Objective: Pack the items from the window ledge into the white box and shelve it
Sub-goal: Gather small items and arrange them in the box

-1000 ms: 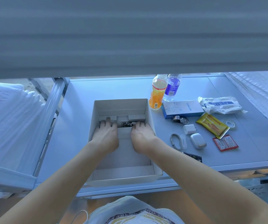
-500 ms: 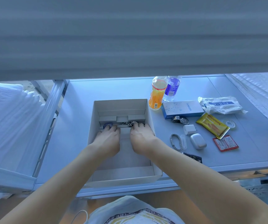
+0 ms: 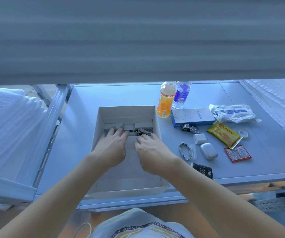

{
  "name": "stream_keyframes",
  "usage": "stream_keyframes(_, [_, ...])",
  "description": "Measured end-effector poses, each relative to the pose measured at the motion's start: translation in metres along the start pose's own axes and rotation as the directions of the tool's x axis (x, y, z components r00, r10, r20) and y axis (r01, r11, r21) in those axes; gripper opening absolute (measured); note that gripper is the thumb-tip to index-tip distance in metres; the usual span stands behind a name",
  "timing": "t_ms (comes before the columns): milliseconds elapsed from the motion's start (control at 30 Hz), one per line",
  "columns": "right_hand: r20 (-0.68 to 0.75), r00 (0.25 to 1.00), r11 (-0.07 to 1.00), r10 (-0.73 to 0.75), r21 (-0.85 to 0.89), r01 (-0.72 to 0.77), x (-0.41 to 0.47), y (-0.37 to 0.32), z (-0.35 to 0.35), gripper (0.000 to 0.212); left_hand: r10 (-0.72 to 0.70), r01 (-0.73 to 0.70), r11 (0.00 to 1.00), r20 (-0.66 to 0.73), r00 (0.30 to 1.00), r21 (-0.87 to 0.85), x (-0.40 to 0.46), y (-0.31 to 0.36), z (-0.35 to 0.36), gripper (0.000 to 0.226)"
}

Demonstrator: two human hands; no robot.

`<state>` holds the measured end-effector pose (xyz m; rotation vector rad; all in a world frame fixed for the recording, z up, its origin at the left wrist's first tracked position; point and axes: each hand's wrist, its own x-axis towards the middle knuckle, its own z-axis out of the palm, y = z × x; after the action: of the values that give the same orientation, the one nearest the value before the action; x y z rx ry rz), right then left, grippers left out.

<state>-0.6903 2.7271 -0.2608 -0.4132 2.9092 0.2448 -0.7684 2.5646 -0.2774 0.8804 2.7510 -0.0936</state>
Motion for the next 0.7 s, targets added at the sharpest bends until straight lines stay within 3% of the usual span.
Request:
stream_keyframes(100, [-0.129,0.990,0.992,-0.058,0.103,0.071,-0.019,0.014,-0.003,0.031,0.003,-0.004,1.000,-0.024,1.000,-0.024,-0.006,0.015,-0.008,0.068])
stream_keyframes(233, [-0.247,0.969,0.947,0.008,0.315,0.072,-0.048,0.043,0.000,0.047,0.020,-0.023,1.000,-0.110,0.994,-0.022,-0.017,0.045,-0.021,0.071])
stream_keyframes(367, [-0.276,0.956,0.905,0.100,0.425,0.028,-0.085,0.074,0.016,0.063,0.063,-0.072,0.996,-0.155,0.986,-0.055,-0.033,0.086,-0.025,0.073])
stream_keyframes(533, [-0.275,0.926,0.827,0.258,0.559,-0.065,-0.132,0.109,0.049,0.061,0.094,-0.116,0.990,-0.236,0.967,-0.079,-0.047,0.143,-0.025,0.075])
stream_keyframes(700, [-0.220,0.901,0.757,0.374,0.634,-0.160,-0.171,0.147,0.080,0.056,0.203,-0.272,0.942,-0.309,0.929,-0.199,-0.057,0.198,-0.010,0.069])
